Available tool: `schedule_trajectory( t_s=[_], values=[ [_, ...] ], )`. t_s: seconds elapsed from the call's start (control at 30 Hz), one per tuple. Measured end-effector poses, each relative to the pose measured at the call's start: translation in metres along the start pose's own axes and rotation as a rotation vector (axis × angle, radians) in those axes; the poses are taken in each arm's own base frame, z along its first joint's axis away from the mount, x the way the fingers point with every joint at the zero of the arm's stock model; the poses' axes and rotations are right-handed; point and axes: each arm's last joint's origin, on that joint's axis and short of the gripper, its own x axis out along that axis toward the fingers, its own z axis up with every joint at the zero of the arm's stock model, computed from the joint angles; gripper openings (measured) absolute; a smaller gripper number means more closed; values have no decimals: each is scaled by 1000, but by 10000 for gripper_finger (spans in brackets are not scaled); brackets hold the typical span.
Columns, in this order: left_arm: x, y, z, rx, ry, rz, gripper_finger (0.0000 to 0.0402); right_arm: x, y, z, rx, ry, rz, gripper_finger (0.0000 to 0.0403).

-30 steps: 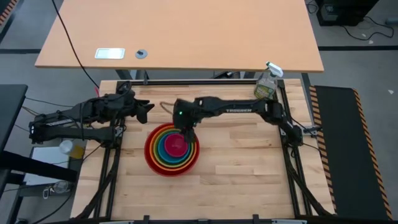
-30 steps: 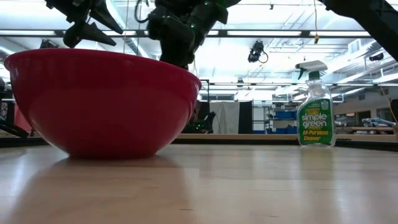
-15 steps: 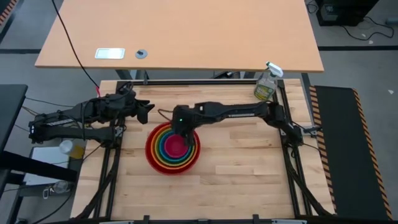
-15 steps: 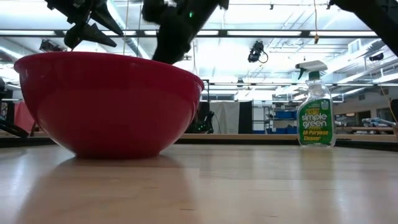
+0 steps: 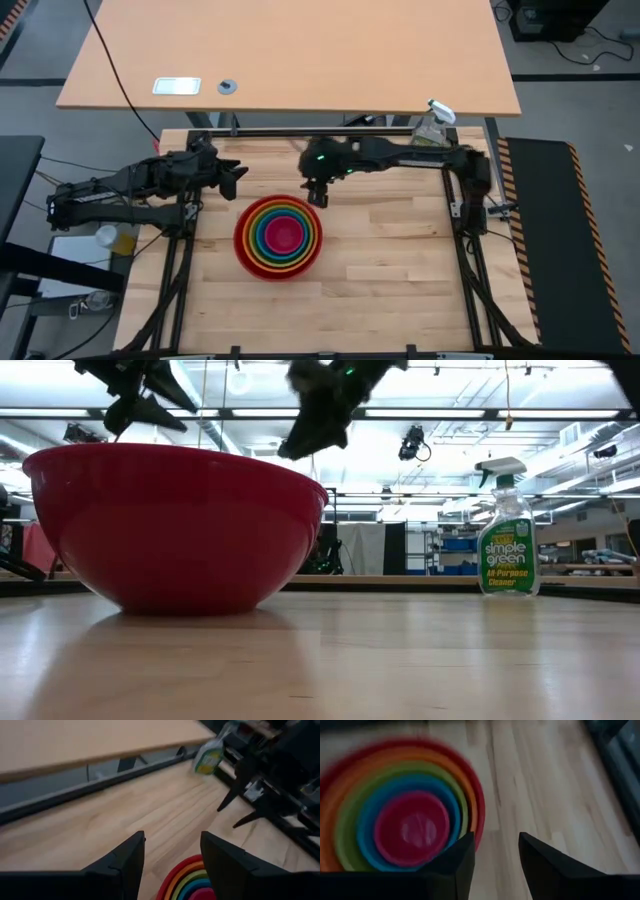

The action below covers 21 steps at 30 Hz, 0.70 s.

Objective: Nest bowls inside each other
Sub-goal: Return to Home Position

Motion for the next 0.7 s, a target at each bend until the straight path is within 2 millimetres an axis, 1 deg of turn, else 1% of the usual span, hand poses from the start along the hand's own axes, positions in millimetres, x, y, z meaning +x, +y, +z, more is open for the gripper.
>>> schedule_trajectory(
  t_s=[0.07, 0.17, 0.27, 0.33, 0.47, 0.63, 0.7],
  values=[
    [-6, -1, 4, 16, -56, -37, 194, -15, -5, -7, 37, -85, -1, 158],
    [-14, 1, 5, 10, -168, -119, 194, -32, -10, -24, 108, -214, 10, 157],
    [-13, 6, -7, -40, -271, -201, 194, -41, -12, -49, 187, -337, 40, 154],
    [-8, 12, -21, -91, -302, -240, 194, -50, -13, -66, 245, -428, 64, 153],
    [2, 22, -42, -211, -352, -311, 194, -68, -21, -107, 378, -535, 77, 152],
    [3, 33, -56, -316, -461, -361, 194, -95, -35, -165, 531, -674, 77, 146],
    [5, 37, -62, -348, -498, -382, 194, -101, -38, -187, 582, -688, 67, 142]
  ],
)
